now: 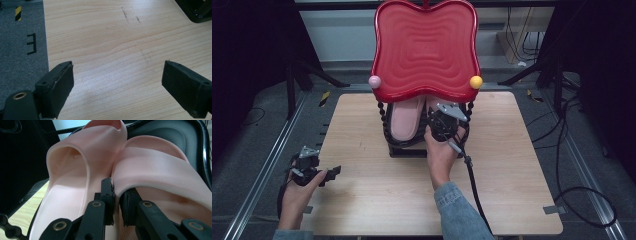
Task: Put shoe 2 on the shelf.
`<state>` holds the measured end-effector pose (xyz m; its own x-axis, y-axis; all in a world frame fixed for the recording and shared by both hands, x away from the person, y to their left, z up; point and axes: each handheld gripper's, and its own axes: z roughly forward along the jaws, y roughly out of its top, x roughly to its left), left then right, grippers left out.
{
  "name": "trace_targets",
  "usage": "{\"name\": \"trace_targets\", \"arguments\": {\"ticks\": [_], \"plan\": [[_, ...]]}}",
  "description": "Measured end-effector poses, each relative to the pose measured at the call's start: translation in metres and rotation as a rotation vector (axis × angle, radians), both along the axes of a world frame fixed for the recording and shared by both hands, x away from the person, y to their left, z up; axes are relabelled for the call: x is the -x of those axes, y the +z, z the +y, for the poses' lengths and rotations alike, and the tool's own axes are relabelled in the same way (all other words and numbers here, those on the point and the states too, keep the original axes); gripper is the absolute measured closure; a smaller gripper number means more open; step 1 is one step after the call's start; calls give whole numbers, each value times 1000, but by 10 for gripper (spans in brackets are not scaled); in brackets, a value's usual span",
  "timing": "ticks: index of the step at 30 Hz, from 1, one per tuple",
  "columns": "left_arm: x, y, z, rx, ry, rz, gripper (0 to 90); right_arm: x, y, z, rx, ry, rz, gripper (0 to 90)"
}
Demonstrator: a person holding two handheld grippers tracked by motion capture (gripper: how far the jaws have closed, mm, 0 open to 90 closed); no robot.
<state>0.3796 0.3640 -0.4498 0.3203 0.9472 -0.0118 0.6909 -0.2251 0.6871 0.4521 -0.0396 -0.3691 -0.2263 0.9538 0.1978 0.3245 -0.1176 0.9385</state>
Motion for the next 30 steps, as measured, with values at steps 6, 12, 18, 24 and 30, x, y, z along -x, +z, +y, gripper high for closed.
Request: {"name": "trace_targets", "arguments": {"ticks": [6,12,18,24,30], "plan": [[0,1,0,0,-1,-3,103,-4,1,5,29,9,2,799],[0,1,0,-1,-2,-2,103,-6,-2,6,62,32,16,781],[0,0,-1,-1,-3,-1,103,-8,-2,6,75,58,36,753],[0,1,0,0,-1,-1,103,-6,-1,6,84,79,47,672],[1,1,1,-3,5,-3,103,-2,1,6,94,103,73,564]]}}
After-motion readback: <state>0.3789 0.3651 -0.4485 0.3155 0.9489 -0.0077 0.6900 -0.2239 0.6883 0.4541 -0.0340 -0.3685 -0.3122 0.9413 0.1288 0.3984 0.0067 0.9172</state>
